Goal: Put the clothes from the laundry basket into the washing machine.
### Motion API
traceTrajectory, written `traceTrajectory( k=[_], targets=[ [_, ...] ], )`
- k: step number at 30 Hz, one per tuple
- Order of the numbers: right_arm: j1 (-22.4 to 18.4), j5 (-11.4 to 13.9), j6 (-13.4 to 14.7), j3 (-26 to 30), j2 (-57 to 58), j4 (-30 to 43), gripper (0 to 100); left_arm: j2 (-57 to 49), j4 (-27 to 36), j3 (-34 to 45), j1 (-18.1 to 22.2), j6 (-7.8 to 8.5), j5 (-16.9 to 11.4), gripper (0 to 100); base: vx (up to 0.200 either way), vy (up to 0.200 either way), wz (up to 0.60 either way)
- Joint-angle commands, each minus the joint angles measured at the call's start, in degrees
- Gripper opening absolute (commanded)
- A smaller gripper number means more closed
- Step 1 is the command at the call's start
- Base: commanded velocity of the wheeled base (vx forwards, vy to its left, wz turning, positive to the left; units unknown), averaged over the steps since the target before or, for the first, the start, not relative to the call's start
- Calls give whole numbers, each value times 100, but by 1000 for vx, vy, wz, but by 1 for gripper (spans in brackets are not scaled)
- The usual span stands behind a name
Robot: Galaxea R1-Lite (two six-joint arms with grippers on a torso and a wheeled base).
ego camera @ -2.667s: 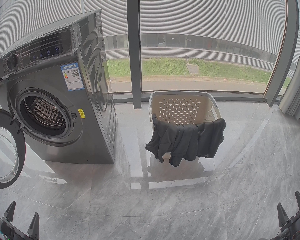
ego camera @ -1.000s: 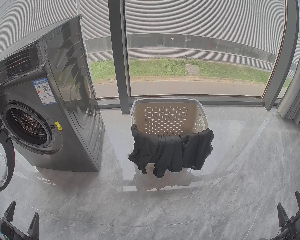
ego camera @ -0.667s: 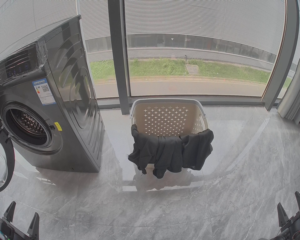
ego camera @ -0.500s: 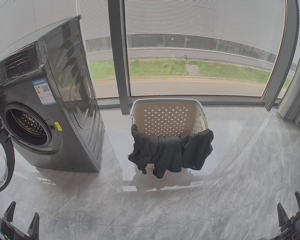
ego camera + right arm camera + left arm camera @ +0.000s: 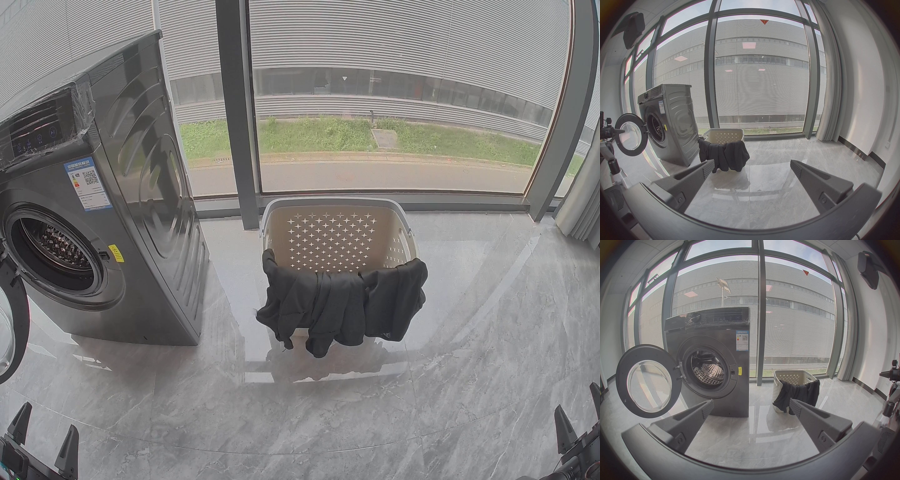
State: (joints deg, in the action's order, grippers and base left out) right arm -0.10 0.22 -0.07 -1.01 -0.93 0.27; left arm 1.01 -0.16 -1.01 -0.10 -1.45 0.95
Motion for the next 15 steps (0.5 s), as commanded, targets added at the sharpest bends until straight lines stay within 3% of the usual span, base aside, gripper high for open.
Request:
traceTrajectory(
  k=[1,12,15],
  targets=[
    [1,4,-1,84,93,0,100,-101,-2,92,1,-4,2,100,0,0,0],
    [1,4,-1,84,93,0,100,-101,-2,92,1,-4,2,100,0,0,0],
    [1,4,-1,84,93,0,100,-101,-2,92,1,-4,2,100,0,-200,0]
  ],
)
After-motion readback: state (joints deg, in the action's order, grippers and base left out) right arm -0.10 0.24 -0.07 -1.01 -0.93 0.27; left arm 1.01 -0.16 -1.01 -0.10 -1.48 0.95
